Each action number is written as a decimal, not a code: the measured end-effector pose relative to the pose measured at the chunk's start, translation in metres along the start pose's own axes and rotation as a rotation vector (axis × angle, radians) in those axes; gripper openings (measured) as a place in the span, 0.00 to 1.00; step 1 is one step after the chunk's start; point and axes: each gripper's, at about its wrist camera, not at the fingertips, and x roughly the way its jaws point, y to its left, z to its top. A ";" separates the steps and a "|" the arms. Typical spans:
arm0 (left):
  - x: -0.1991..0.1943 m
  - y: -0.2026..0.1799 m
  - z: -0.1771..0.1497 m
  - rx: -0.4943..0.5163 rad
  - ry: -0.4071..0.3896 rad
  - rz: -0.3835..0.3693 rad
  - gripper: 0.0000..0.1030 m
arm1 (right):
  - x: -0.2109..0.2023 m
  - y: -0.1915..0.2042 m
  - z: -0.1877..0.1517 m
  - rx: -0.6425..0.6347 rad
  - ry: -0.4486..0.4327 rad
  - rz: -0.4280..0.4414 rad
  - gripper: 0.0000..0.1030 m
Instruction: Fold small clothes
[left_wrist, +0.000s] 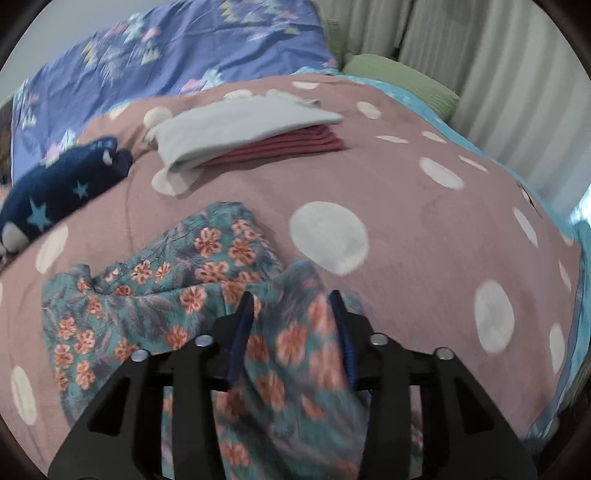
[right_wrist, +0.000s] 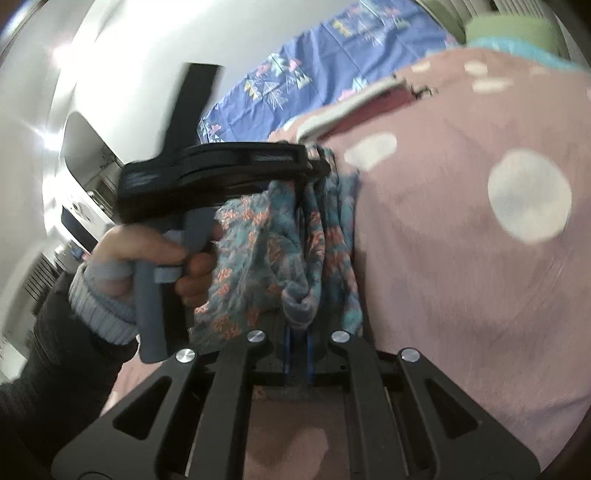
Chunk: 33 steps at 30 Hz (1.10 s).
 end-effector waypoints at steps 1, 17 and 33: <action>-0.008 -0.003 -0.003 0.017 -0.011 0.003 0.47 | -0.001 -0.003 -0.003 0.016 0.009 0.013 0.06; -0.143 0.009 -0.188 0.126 -0.043 0.173 0.61 | -0.006 -0.004 0.001 0.087 0.041 0.075 0.06; -0.129 0.049 -0.219 -0.037 -0.069 0.368 0.62 | -0.017 -0.015 0.006 0.176 0.095 0.106 0.05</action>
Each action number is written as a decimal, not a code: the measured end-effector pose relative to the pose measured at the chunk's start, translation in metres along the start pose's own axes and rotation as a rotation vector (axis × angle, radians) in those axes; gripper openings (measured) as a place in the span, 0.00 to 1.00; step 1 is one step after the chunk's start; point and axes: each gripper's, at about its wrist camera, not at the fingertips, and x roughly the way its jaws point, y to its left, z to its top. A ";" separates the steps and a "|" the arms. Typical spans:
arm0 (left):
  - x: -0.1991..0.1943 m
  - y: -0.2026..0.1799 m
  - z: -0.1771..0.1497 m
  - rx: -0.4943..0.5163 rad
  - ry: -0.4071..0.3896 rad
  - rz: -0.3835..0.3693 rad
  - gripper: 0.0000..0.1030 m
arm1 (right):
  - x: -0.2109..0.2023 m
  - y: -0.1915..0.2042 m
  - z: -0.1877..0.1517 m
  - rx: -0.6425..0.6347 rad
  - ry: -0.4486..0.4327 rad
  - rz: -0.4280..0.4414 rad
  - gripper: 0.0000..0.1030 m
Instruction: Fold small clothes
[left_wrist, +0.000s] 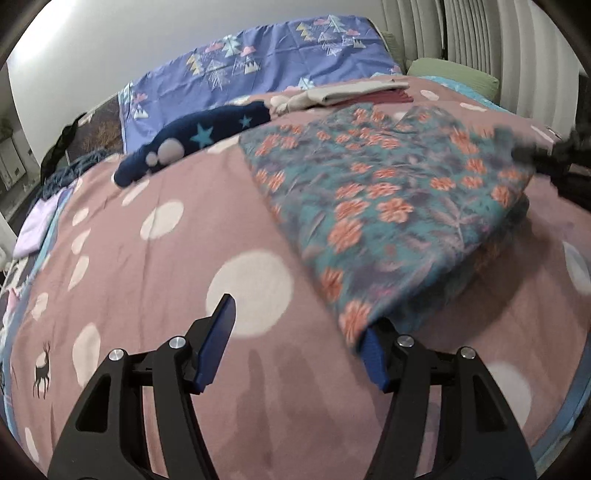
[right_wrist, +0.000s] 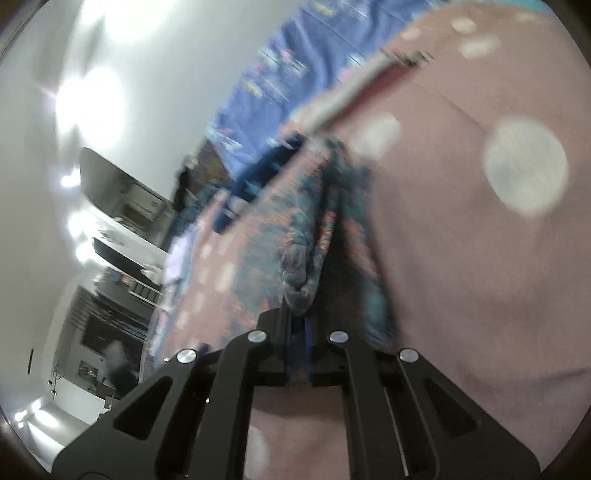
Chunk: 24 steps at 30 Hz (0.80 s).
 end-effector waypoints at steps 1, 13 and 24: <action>0.000 0.001 -0.003 -0.004 0.003 -0.005 0.62 | 0.006 -0.008 -0.005 0.013 0.030 -0.020 0.05; -0.045 0.015 -0.005 -0.096 -0.045 -0.350 0.13 | 0.006 0.002 -0.013 -0.112 0.010 -0.109 0.07; 0.015 -0.006 -0.002 -0.094 0.020 -0.316 0.15 | 0.001 -0.006 -0.019 -0.108 0.020 -0.158 0.09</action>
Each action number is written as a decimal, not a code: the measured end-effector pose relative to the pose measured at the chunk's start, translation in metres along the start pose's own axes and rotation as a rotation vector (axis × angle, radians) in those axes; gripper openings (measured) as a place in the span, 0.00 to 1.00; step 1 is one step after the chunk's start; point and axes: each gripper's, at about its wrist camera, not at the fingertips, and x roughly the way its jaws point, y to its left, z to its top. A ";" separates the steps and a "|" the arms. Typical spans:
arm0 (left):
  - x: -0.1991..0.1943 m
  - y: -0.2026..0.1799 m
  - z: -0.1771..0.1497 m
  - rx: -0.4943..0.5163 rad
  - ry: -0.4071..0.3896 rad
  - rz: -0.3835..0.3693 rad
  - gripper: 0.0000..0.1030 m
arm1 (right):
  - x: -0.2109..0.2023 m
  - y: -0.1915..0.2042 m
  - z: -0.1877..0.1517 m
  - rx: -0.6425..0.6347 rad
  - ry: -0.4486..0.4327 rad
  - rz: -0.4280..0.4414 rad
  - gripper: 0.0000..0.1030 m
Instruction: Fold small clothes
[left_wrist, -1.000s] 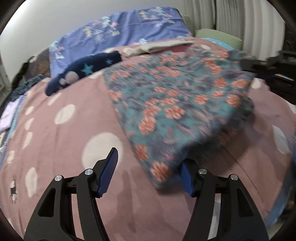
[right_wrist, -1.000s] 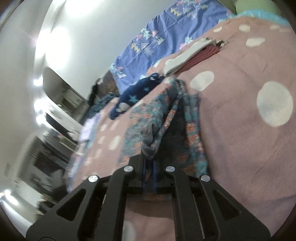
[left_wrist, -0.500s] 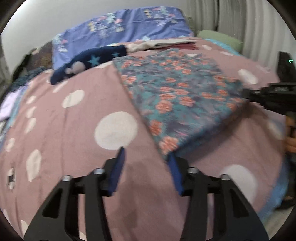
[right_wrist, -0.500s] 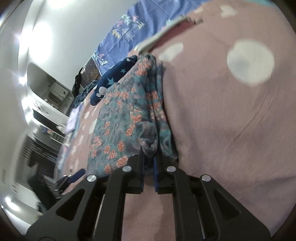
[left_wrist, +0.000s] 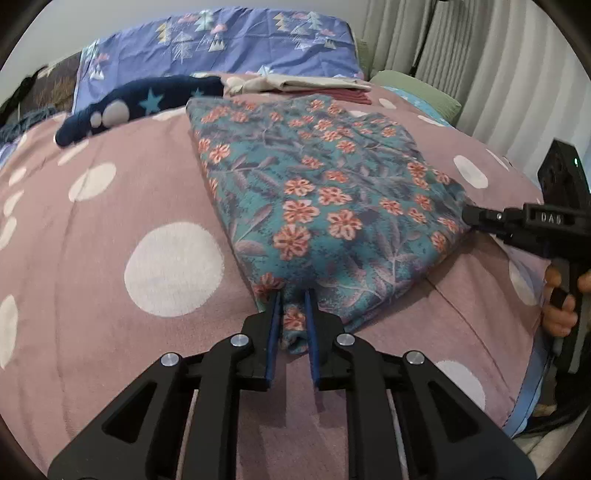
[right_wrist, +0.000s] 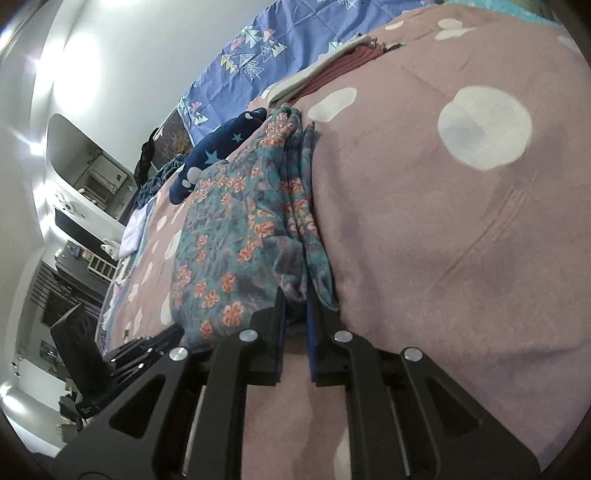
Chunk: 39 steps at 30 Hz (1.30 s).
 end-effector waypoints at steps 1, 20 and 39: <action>-0.001 0.000 0.002 0.001 0.004 -0.005 0.16 | -0.003 0.002 0.002 -0.010 -0.004 -0.006 0.12; 0.017 -0.009 0.031 0.034 -0.045 -0.078 0.35 | 0.057 0.049 0.030 -0.269 -0.004 -0.202 0.00; 0.052 0.018 0.074 0.058 -0.044 -0.040 0.43 | 0.101 0.071 0.155 -0.392 -0.018 -0.181 0.30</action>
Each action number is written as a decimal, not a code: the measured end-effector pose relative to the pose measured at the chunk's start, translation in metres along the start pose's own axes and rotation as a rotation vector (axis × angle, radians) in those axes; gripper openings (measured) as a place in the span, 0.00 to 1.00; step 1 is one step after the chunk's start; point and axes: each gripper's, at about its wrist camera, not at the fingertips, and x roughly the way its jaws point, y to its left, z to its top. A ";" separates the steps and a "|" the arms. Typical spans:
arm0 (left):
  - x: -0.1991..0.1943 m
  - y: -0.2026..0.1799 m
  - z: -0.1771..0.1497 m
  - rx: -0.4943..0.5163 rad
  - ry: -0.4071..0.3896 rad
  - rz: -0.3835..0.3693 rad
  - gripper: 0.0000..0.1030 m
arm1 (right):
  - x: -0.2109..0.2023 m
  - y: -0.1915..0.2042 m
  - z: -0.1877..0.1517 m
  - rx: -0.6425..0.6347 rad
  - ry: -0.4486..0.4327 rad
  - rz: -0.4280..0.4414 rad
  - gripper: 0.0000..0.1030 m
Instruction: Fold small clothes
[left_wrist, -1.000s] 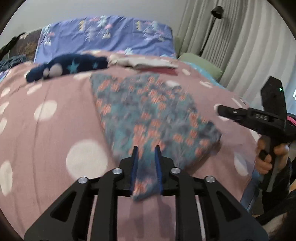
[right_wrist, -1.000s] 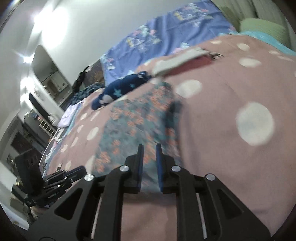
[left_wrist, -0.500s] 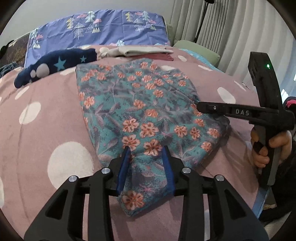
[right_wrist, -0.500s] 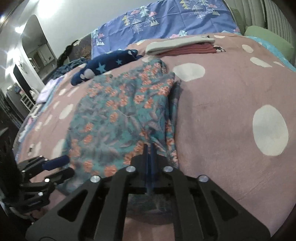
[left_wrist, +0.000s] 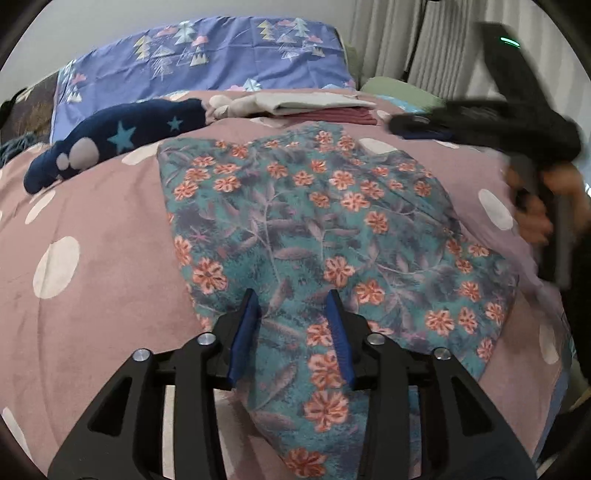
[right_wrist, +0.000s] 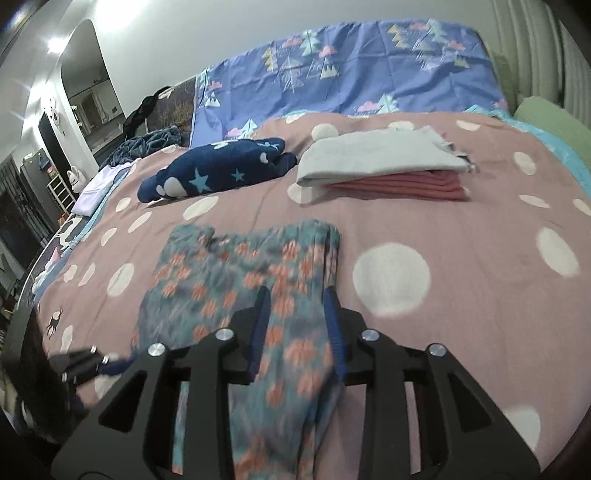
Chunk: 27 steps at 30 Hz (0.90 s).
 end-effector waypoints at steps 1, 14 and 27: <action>0.000 0.001 0.000 -0.003 0.002 -0.010 0.44 | 0.009 -0.004 0.006 0.009 0.013 0.002 0.30; 0.000 -0.002 -0.002 0.007 -0.003 -0.007 0.46 | 0.053 0.014 0.039 -0.083 -0.073 -0.078 0.04; -0.002 -0.006 -0.004 0.026 -0.006 0.013 0.47 | -0.014 0.015 0.020 -0.105 -0.140 -0.057 0.21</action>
